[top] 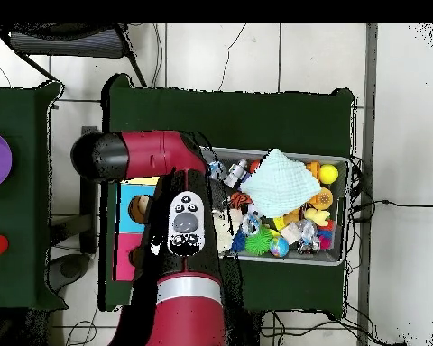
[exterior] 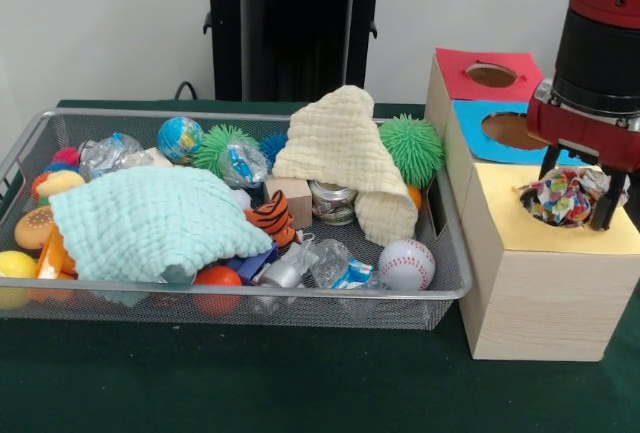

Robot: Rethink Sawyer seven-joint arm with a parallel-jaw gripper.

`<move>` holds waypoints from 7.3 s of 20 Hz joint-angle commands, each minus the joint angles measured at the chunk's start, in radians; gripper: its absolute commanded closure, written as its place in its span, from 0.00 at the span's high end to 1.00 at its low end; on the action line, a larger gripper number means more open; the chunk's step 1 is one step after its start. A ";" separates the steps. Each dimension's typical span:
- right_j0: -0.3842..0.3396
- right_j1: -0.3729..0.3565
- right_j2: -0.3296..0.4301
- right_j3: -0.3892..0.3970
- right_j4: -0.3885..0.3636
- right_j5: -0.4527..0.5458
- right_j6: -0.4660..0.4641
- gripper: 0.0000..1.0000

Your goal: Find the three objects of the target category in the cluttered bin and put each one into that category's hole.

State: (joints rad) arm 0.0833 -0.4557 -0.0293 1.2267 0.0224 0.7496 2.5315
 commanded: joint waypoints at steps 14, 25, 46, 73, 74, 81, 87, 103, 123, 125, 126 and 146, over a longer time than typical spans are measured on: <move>0.003 0.125 -0.046 -0.118 0.044 0.159 0.155 1.00; 0.007 0.038 -0.098 -0.072 0.027 0.206 0.121 1.00; -0.006 -0.005 -0.075 -0.002 0.074 0.175 0.110 1.00; 0.025 -0.029 -0.158 -0.022 0.069 0.306 0.104 0.00; 0.028 -0.029 -0.160 -0.006 0.075 0.289 0.115 0.00; 0.026 0.001 -0.141 0.086 0.112 0.171 0.138 0.00; 0.024 0.025 -0.118 0.132 0.149 0.101 0.169 0.00; 0.032 -0.016 -0.127 0.092 0.197 0.170 0.165 0.00; 0.042 0.010 -0.120 0.010 0.224 0.148 0.201 0.00; 0.042 0.028 -0.112 0.031 0.234 0.094 0.201 0.00; 0.044 0.037 -0.113 0.034 0.236 0.078 0.203 0.00; 0.047 0.150 -0.129 0.011 0.242 0.036 0.190 0.00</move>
State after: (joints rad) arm 0.1434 -0.3852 -0.1963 1.2107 0.2409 0.8557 2.5318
